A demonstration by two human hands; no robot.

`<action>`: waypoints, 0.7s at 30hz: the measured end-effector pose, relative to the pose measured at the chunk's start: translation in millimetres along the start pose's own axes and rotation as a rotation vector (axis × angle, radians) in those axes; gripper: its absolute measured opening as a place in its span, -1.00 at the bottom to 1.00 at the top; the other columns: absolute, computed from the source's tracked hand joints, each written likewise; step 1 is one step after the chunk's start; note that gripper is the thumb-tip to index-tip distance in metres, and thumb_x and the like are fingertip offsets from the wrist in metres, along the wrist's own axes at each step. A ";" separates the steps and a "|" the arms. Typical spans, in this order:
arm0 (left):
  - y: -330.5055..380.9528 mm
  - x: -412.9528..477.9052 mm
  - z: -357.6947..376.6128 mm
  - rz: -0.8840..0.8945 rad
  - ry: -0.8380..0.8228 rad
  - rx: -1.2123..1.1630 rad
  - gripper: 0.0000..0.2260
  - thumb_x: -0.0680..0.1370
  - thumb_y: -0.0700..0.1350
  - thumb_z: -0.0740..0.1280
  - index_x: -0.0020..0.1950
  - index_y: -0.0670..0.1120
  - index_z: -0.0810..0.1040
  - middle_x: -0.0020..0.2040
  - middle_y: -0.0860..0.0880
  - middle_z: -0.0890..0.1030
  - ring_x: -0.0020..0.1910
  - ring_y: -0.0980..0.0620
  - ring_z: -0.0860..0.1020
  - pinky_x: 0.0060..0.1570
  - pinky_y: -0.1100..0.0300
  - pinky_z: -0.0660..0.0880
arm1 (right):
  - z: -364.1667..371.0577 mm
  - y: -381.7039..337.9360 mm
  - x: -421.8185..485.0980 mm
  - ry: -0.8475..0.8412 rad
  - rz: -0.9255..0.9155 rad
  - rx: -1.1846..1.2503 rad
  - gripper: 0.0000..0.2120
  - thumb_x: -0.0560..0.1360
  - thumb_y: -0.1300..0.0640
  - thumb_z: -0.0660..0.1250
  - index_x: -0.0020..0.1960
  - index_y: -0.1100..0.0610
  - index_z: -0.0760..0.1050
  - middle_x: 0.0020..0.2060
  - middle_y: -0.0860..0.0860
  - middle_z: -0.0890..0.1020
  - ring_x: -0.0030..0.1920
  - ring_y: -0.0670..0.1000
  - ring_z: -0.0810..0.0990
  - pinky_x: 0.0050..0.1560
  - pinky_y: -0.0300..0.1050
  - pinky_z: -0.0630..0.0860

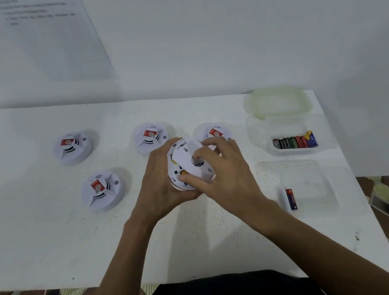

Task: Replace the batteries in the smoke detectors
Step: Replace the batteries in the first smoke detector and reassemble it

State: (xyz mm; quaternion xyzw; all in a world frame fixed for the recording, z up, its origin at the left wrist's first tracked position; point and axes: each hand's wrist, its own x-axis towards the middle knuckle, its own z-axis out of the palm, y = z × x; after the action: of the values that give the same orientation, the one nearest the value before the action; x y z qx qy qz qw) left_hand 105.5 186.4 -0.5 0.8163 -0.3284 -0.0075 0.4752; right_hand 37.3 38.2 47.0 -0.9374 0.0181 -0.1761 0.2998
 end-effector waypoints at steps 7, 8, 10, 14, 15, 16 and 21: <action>-1.8 3.0 1.8 -0.002 0.006 -0.015 -0.29 0.40 0.38 0.22 0.43 0.08 0.12 0.39 0.09 0.15 0.35 0.47 0.07 0.33 0.54 -0.06 | 6.6 8.0 -0.6 0.043 -0.062 -0.033 -0.61 0.43 -0.18 0.39 0.10 0.07 0.54 0.13 0.09 0.53 0.11 0.06 0.45 -0.03 -0.24 0.43; -2.2 2.7 2.2 -0.009 0.005 -0.017 -0.30 0.40 0.37 0.22 0.43 0.10 0.13 0.39 0.07 0.15 0.34 0.47 0.07 0.33 0.54 -0.06 | 6.6 8.5 -0.6 0.046 -0.067 -0.031 -0.62 0.42 -0.15 0.41 0.11 0.07 0.54 0.12 0.10 0.53 0.11 0.07 0.47 -0.03 -0.23 0.43; -1.7 3.5 2.3 -0.019 0.005 -0.026 -0.30 0.39 0.38 0.22 0.43 0.13 0.12 0.39 0.10 0.15 0.35 0.46 0.07 0.33 0.53 -0.06 | 6.2 8.3 -0.8 0.044 -0.072 -0.015 -0.63 0.42 -0.11 0.45 0.13 0.08 0.56 0.13 0.12 0.54 0.11 0.10 0.48 -0.03 -0.21 0.45; -1.7 2.8 3.3 -0.024 -0.021 -0.044 -0.34 0.40 0.38 0.22 0.40 0.16 0.15 0.40 0.02 0.17 0.38 0.19 0.18 0.34 0.53 -0.04 | 4.9 6.0 0.7 0.056 -0.070 -0.027 -0.63 0.41 -0.10 0.44 0.13 0.07 0.60 0.12 0.12 0.55 0.09 0.10 0.50 -0.01 -0.22 0.41; -0.2 2.3 3.4 -0.058 -0.024 -0.076 -0.34 0.37 0.41 0.21 0.38 0.17 0.16 0.38 0.07 0.15 0.38 0.15 0.21 0.32 0.56 -0.03 | 3.6 5.2 1.5 0.049 -0.055 -0.012 -0.64 0.41 -0.09 0.44 0.13 0.06 0.61 0.13 0.11 0.55 0.09 0.08 0.49 -0.01 -0.22 0.40; 1.5 1.6 3.7 -0.094 -0.027 -0.105 -0.34 0.35 0.44 0.20 0.35 0.17 0.15 0.37 0.13 0.14 0.38 0.15 0.21 0.29 0.59 -0.02 | 2.3 4.6 2.5 0.035 -0.036 0.007 -0.64 0.41 -0.09 0.45 0.13 0.06 0.61 0.13 0.09 0.54 0.10 0.07 0.48 -0.01 -0.22 0.39; 5.0 -1.7 5.9 -0.109 -0.041 -0.152 -0.30 0.33 0.47 0.17 0.31 0.13 0.11 0.33 0.21 0.10 0.33 0.23 0.19 0.24 0.64 0.01 | 1.3 1.5 3.1 -0.026 0.034 0.043 -0.62 0.42 -0.12 0.47 0.16 0.03 0.60 0.17 0.07 0.51 0.14 0.05 0.46 -0.01 -0.34 0.30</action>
State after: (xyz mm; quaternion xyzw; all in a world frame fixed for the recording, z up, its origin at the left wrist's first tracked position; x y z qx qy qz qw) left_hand 99.6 181.1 -0.3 0.7943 -0.2917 -0.0751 0.5276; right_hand 40.8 37.2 46.1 -0.9326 0.0265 -0.1588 0.3230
